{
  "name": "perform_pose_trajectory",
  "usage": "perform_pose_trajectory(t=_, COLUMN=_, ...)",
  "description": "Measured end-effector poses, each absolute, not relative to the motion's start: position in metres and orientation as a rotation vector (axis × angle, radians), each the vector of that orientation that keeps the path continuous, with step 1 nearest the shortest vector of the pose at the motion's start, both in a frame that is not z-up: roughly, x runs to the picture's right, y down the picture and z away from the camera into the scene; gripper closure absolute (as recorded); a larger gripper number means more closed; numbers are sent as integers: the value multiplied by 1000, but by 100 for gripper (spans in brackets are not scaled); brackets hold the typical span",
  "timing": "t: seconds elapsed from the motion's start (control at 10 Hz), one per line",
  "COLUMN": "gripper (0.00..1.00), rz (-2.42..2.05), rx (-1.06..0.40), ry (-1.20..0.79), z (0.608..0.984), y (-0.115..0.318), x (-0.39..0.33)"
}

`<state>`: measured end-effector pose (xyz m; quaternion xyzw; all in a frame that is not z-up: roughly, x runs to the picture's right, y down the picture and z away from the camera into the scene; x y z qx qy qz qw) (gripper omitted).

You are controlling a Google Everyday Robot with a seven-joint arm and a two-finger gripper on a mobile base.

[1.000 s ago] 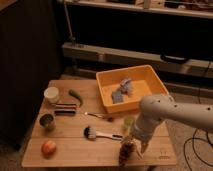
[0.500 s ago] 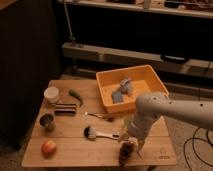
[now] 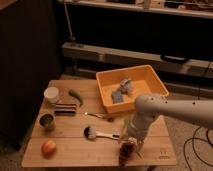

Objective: Place grapes in table surface

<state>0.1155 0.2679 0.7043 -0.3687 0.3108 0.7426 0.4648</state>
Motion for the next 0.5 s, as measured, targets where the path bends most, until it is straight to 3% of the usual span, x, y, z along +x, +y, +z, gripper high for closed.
perform_pose_trajectory(t=0.5, gripper=35, rz=1830, rx=-931, ry=802, z=713, y=279, x=118)
